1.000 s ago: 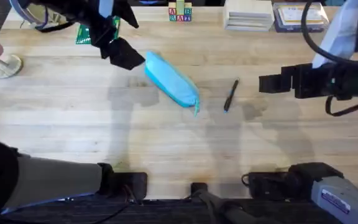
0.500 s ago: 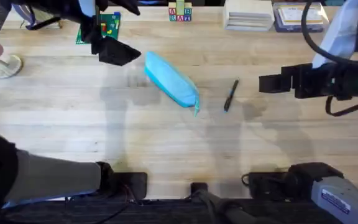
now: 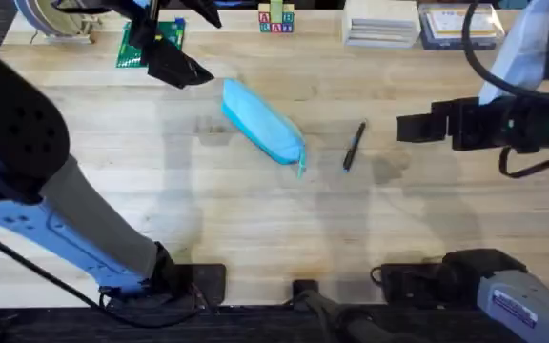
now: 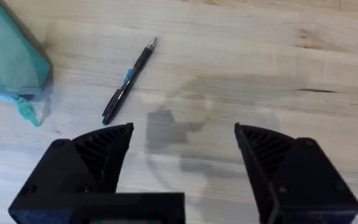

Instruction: Unzip the bag, pick up the pens from the table one at a time and place them inside, then zip the bag closed.

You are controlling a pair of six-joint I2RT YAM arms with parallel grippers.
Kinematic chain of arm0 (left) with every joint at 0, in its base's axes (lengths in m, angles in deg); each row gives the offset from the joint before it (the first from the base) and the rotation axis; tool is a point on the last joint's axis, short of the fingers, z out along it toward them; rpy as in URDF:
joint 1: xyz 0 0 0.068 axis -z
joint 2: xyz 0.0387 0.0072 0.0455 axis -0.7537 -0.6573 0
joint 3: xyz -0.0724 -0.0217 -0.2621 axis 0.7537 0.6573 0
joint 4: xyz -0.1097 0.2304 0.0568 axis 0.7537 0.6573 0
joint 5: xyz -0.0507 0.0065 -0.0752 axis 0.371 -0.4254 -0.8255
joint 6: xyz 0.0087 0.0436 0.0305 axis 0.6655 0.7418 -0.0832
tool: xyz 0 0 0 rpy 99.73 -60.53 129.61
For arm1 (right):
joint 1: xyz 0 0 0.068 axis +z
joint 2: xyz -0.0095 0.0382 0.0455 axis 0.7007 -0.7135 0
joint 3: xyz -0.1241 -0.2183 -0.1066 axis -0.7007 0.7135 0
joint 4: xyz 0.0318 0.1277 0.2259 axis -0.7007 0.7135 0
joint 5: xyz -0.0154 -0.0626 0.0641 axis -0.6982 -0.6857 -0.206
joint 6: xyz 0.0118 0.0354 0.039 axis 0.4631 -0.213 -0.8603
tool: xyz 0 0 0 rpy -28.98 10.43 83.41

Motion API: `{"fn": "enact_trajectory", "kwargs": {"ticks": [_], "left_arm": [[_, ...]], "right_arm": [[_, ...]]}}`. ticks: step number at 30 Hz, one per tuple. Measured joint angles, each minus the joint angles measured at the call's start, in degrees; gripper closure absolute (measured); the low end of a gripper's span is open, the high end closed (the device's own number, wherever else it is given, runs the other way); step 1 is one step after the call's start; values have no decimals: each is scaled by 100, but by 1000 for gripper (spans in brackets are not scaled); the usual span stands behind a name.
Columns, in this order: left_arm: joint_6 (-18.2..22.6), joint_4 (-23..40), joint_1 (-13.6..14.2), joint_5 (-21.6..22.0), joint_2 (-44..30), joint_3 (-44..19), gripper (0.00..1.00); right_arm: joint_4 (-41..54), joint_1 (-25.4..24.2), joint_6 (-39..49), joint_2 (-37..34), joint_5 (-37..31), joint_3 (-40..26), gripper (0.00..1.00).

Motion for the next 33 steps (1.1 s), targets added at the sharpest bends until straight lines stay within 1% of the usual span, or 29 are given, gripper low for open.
{"fn": "enact_trajectory", "kwargs": {"ticks": [4,12,15,17,18,21,27,33], "left_arm": [[273,67,0,0,-303,-104,10],[615,16,0,0,-747,-104,10],[644,-84,0,-40,-872,-106,10],[658,-195,0,-132,-997,-109,10],[660,-386,0,-260,-1207,-109,10],[662,-486,0,-330,-1351,-109,10],[662,-509,0,-426,-1426,-109,9],[671,-613,0,-434,-1440,-109,10]], "right_arm": [[0,0,0,0,0,0,4],[0,0,-23,0,0,0,4],[0,0,-35,0,0,0,4],[0,0,-48,0,0,0,3],[0,0,-68,0,0,0,3],[0,0,-68,0,0,0,3],[0,0,-68,0,0,0,4],[0,0,-68,0,0,0,5]]}}
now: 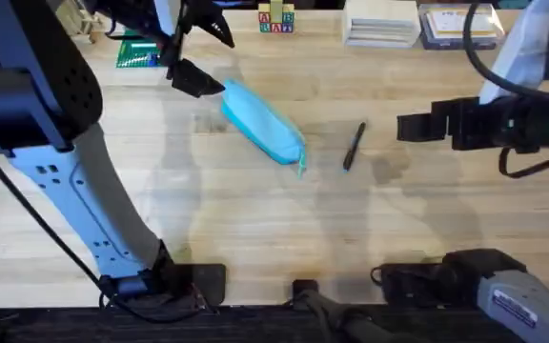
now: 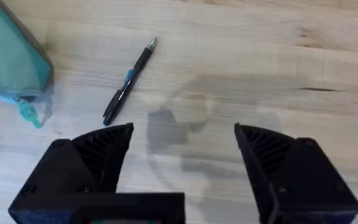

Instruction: Unzip the bag, pick up the pens from the table one at a time and place them inside, then zip the bag closed.

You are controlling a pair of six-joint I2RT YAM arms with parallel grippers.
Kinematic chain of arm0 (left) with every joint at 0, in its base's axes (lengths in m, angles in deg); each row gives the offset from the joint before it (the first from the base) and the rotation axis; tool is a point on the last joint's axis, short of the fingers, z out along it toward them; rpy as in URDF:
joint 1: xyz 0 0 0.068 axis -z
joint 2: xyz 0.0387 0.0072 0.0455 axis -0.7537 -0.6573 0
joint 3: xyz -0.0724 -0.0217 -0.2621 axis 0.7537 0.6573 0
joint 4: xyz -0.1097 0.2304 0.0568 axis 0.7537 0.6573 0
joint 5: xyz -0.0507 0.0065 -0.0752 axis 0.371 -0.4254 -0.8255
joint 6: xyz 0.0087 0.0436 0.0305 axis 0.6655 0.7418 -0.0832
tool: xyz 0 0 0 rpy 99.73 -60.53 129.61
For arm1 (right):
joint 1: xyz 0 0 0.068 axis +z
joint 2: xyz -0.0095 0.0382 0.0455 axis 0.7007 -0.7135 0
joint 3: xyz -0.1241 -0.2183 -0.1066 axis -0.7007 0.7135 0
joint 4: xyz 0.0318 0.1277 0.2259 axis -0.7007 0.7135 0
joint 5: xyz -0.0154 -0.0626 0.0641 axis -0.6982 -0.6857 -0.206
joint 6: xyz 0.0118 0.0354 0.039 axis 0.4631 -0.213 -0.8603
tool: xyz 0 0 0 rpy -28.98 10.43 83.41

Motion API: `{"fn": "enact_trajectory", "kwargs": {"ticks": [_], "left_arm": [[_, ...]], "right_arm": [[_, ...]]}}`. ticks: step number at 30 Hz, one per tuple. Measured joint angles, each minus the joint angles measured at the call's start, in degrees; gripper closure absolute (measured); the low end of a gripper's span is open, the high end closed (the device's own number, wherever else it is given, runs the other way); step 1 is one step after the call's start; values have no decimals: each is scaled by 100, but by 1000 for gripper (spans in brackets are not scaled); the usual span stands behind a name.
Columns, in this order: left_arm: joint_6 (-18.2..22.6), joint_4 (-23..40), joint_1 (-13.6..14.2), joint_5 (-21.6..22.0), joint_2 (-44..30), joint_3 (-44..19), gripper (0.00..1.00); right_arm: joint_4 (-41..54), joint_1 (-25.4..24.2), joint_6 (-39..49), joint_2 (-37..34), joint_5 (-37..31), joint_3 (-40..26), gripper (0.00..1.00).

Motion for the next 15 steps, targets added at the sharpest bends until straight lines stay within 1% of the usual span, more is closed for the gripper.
{"fn": "enact_trajectory", "kwargs": {"ticks": [5,15], "left_arm": [[9,-5,0,-145,-185,-4,10],[9,-5,0,-158,-366,-4,9]], "right_arm": [[0,0,-2,0,0,0,4],[0,0,-2,0,0,0,4]]}}
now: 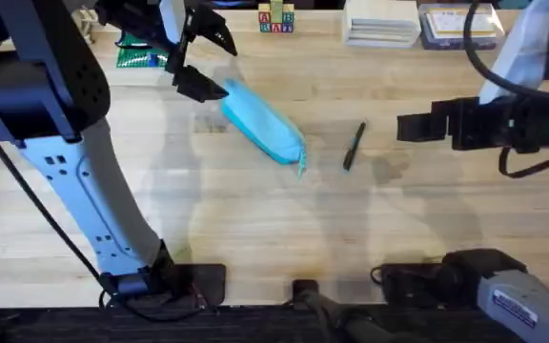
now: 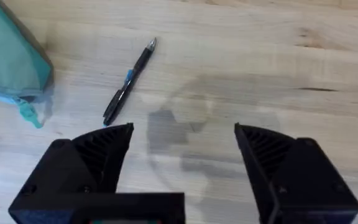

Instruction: Unzip the bag, pick up the pens from the table one at a time and place them inside, then zip the bag closed.

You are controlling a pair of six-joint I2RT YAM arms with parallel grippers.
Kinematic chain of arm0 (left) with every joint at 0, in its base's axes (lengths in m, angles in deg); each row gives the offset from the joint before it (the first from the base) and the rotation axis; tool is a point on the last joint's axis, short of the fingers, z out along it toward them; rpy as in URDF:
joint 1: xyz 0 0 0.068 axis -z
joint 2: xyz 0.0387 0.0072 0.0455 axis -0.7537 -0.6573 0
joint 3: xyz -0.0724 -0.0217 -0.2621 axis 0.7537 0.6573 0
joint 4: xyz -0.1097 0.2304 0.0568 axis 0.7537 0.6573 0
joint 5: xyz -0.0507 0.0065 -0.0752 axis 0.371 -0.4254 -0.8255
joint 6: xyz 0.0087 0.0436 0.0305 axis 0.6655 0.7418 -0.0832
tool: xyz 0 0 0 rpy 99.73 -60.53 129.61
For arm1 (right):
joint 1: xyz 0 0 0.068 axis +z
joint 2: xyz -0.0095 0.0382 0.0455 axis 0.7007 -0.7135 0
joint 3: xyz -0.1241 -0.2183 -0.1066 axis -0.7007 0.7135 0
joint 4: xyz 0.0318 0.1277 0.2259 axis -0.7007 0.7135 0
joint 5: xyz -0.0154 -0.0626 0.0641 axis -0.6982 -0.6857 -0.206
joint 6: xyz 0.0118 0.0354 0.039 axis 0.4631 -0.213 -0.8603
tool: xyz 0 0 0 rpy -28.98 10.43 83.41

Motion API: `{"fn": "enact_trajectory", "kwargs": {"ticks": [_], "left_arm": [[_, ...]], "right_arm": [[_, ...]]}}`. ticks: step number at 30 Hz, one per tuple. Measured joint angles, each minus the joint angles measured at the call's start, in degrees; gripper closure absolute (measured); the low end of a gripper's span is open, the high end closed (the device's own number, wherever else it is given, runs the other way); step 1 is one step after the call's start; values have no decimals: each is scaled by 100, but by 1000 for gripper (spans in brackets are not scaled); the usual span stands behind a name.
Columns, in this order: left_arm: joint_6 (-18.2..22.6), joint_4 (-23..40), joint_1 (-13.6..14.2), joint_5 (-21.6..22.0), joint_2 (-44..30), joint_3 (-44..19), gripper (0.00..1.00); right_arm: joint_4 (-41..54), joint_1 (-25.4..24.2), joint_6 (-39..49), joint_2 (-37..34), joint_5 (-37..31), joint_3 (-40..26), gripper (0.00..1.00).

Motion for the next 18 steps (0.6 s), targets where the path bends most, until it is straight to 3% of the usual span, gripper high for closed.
{"fn": "enact_trajectory", "kwargs": {"ticks": [18], "left_arm": [[-2,66,0,40,-81,-9,8]], "right_arm": [[0,0,0,0,0,0,4]]}}
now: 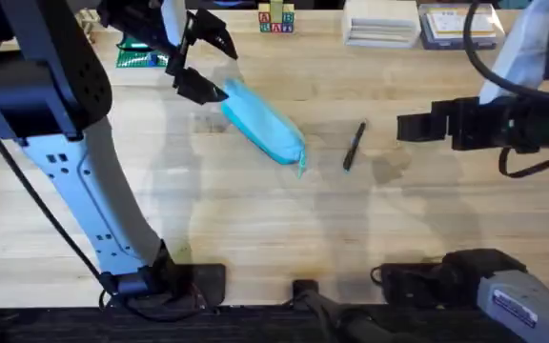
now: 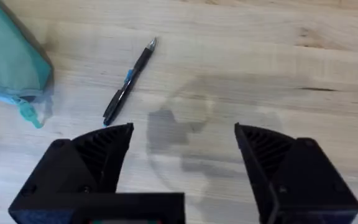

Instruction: Unzip the bag, pick up the pens from the table one at a time and place them inside, then zip the bag closed.

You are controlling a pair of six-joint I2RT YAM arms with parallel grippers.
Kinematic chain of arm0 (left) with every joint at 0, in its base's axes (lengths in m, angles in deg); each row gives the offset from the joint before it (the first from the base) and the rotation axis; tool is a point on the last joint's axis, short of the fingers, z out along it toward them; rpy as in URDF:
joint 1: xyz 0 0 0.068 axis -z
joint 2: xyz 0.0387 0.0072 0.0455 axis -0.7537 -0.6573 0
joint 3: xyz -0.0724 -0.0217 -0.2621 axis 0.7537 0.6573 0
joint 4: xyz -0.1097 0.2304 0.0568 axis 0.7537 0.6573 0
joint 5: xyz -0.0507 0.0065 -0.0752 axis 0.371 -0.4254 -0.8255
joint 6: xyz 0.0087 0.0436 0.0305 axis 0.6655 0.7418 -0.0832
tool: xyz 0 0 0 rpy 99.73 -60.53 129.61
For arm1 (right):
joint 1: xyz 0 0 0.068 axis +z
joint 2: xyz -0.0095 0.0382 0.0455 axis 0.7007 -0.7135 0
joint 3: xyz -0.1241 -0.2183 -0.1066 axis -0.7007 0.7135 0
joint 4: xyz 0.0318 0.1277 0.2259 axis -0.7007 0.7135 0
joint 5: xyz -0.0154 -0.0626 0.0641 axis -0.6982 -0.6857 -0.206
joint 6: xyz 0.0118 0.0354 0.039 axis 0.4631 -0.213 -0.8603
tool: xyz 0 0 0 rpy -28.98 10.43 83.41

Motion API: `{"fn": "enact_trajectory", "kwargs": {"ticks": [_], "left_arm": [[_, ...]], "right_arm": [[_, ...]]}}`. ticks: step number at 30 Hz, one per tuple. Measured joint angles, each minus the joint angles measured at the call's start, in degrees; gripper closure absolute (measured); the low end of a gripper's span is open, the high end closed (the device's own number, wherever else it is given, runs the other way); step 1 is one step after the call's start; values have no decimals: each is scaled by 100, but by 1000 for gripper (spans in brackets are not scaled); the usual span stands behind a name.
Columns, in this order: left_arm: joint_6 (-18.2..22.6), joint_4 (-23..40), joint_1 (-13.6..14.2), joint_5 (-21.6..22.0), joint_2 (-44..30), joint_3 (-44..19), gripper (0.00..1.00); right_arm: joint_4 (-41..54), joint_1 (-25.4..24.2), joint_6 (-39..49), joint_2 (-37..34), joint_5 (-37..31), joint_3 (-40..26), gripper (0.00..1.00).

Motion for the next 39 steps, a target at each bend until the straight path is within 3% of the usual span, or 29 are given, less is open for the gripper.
{"fn": "enact_trajectory", "kwargs": {"ticks": [14,16,22,24,29,31,35,39], "left_arm": [[-3,-35,0,-1,0,0,10],[2,-39,0,1,0,0,85],[0,-37,0,42,0,0,125],[2,-39,0,107,0,0,193],[0,-25,0,167,0,0,206],[0,4,0,176,0,0,260],[4,22,0,189,0,0,530],[3,24,0,196,0,0,597]], "right_arm": [[0,0,0,0,0,0,4],[2,0,0,0,0,0,4],[2,0,0,0,0,0,4],[2,0,0,0,0,0,4],[2,0,-1,0,0,0,4],[0,0,-2,0,0,0,4],[2,0,0,0,0,0,4],[1,0,-2,0,0,0,4]]}}
